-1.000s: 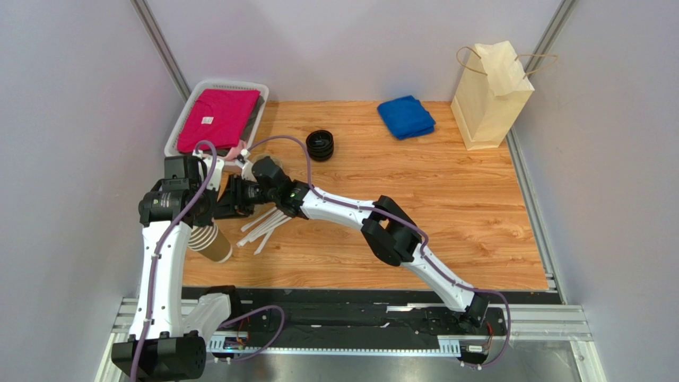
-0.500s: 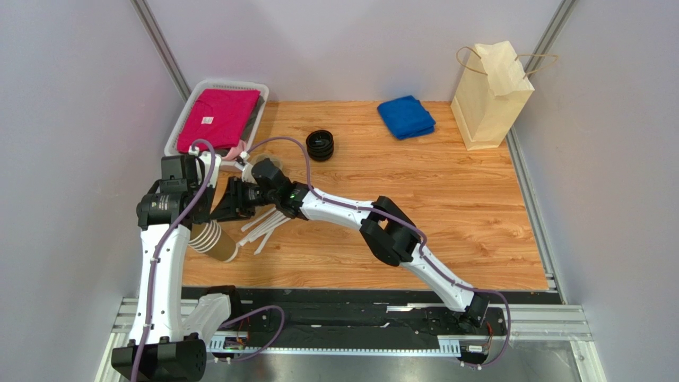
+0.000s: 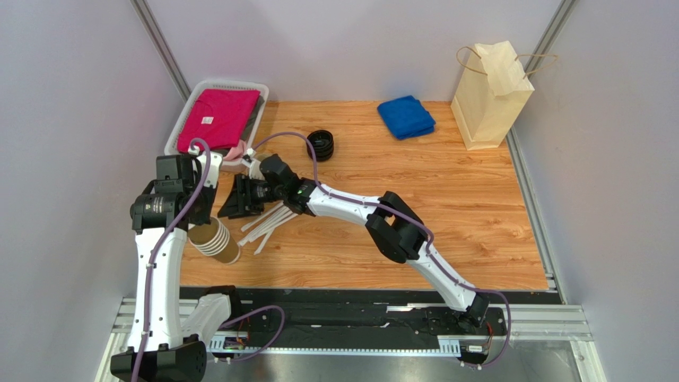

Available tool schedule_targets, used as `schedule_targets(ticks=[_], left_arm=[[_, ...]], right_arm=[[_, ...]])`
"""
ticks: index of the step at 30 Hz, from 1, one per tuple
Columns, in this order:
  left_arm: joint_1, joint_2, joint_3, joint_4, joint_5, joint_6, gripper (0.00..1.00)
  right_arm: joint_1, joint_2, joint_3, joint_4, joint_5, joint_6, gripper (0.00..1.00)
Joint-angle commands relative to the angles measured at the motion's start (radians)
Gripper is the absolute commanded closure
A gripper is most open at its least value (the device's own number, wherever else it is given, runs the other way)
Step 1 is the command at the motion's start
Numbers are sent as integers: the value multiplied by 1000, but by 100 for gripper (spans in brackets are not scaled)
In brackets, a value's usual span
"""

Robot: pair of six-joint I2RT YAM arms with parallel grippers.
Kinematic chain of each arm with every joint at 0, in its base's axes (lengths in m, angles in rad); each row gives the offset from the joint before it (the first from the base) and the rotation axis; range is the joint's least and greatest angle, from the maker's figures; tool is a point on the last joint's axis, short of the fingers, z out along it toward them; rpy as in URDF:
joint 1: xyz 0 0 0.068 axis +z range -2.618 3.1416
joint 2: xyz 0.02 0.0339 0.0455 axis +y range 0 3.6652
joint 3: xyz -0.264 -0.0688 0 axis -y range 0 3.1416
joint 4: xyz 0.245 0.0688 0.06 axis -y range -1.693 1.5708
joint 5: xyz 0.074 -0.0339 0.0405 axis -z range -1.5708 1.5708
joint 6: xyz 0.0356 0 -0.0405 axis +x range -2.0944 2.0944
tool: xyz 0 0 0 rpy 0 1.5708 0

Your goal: Pack the takeout coffee

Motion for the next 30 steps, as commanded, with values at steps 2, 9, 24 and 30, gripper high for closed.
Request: schedule_targets(ticks=[2, 9, 24, 30], left_arm=[[-5, -37, -19, -51, 47, 3, 100], [-5, -62, 24, -121, 50, -1, 100], [-5, 5, 323, -187, -5, 51, 100], [-41, 125, 556, -161, -19, 149, 100]], right_arm=[[-17, -152, -79, -7, -32, -94, 45], [-30, -198, -97, -35, -52, -140, 44], [-87, -313, -131, -95, -78, -229, 40], [-191, -406, -168, -138, -124, -246, 35]])
